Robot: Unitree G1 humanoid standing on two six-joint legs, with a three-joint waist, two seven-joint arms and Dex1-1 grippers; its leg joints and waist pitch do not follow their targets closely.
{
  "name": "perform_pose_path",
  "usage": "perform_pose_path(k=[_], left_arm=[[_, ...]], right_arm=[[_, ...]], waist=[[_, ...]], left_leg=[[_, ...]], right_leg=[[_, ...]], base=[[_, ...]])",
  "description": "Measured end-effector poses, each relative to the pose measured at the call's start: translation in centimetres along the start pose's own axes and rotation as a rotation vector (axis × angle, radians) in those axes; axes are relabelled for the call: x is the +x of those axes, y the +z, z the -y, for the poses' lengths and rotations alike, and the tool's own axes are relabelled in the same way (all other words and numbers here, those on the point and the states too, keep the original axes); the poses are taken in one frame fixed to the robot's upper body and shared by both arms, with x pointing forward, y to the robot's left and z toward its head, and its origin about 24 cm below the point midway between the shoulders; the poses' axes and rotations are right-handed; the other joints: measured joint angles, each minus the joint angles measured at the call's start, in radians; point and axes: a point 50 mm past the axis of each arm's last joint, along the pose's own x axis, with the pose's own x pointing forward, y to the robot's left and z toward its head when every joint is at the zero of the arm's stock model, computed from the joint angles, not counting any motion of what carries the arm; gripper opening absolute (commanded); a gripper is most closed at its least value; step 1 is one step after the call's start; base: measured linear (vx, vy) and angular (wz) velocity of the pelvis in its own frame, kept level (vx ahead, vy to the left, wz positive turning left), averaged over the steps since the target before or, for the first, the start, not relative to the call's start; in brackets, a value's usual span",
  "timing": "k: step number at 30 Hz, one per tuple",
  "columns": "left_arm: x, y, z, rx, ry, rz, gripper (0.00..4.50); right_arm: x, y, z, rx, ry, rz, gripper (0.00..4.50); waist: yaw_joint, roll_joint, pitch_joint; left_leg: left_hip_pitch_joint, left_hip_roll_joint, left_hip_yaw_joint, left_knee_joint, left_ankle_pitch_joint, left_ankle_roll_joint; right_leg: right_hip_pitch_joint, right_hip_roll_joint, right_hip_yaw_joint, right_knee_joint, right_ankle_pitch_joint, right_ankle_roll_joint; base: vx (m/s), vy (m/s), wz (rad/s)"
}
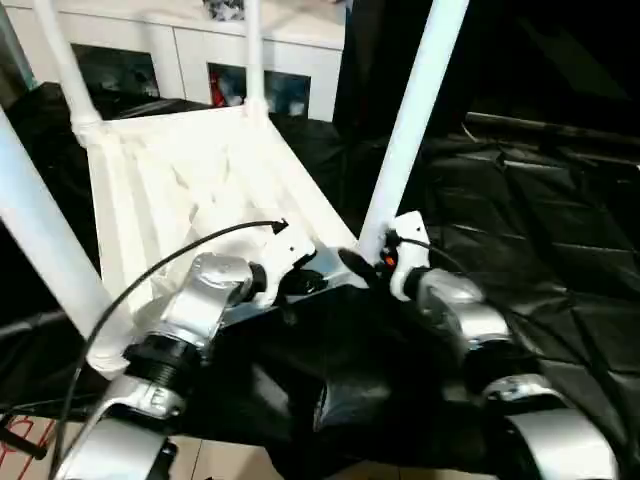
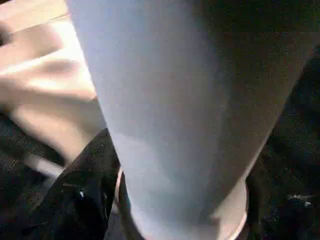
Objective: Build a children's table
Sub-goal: Rotate leg to tighten
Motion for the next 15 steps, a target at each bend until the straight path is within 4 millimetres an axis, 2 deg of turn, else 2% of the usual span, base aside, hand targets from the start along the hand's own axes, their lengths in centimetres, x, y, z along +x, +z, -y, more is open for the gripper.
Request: perform_pose_path(k=[9, 11, 12, 15], left_arm=[[-0.3, -0.3, 0.5, 0.056, -0.192, 0.001, 0.00], [-0.2, -0.3, 0.6, 0.067, -0.222, -0.002, 0.00], [-0.2, -0.4, 0.6, 0.073, -0.237, -0.003, 0.00], [-0.3, -0.5, 0.6, 0.078, -0.257, -0.004, 0.00]], right_arm=[[-4.0, -0.4, 0.2, 0.007, 0.312, -0.093, 3.33], [-4.6, -0.5, 0.1, 0.015, 0.351, -0.115, 3.33], [-4.8, -0.6, 0.0, 0.021, 0.370, -0.123, 3.07], [-4.9, -0.7, -0.2, 0.027, 0.387, -0.132, 2.98]], waist=[[0.043, 0.007, 0.002], [0.048, 0.008, 0.002], [0.052, 0.009, 0.002], [0.054, 0.009, 0.001]], left_leg=[[0.001, 0.000, 0.001, 0.004, 0.000, 0.001], [0.001, 0.001, 0.001, 0.004, 0.000, 0.001], [0.001, 0.001, 0.001, 0.004, 0.000, 0.001], [0.002, 0.001, 0.001, 0.004, 0.000, 0.001]], right_leg=[[0.001, -0.001, 0.002, 0.000, 0.000, 0.000], [0.002, -0.001, 0.002, 0.001, 0.000, 0.000], [0.002, -0.001, 0.002, 0.001, 0.000, 0.000], [0.003, -0.001, 0.002, 0.002, 0.000, 0.000]], base=[[0.000, 0.000, 0.00], [0.000, 0.000, 0.00], [0.000, 0.000, 0.00], [0.000, 0.000, 0.00]])
